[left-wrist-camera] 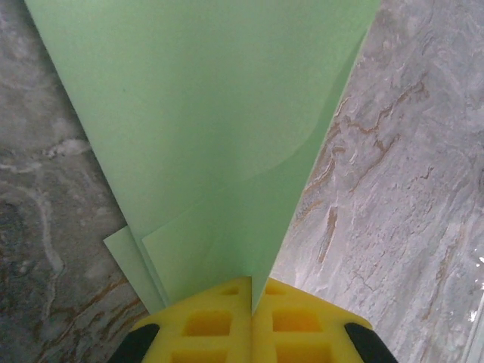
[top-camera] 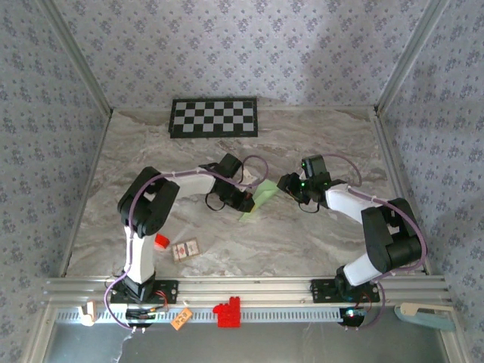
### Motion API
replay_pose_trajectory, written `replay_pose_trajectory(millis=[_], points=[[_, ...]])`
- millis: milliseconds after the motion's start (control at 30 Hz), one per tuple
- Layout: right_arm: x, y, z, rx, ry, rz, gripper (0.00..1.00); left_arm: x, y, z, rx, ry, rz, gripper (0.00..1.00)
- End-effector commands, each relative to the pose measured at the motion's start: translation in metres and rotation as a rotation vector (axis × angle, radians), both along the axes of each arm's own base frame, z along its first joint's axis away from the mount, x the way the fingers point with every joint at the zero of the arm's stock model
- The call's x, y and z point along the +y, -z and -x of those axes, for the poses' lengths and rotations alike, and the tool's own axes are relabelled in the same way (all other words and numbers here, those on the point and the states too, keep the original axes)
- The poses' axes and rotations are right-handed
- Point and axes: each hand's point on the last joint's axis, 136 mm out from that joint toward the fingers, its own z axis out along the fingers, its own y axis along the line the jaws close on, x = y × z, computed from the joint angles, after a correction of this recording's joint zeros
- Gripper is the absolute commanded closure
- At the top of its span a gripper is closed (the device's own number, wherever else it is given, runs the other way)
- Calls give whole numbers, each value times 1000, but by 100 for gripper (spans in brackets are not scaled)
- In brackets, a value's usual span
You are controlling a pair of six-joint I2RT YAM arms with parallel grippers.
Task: Fold a paper plane with a square sheet of paper (pick it up from the middle)
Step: Fold the wing for the fifth time at the center of the table.
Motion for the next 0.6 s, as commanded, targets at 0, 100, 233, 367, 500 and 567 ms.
replay_pose_trajectory(millis=[0,100,233,367,500,567], points=[[0,3,2,-7,-26,1,54,-2,-1,4,73,-6,13,100],[1,2,2,-11,-34,-6,54,-2,2,3,93,-26,14,100],[7,-2,1,-35,-59,-34,55,-2,2,0,114,-66,28,100],[18,-6,2,-66,-103,-64,57,-2,4,-6,134,-129,39,100],[31,-10,2,-89,-151,-85,59,0,6,-13,150,-199,44,100],[40,-11,2,-97,-178,-100,61,1,7,-15,163,-223,44,100]])
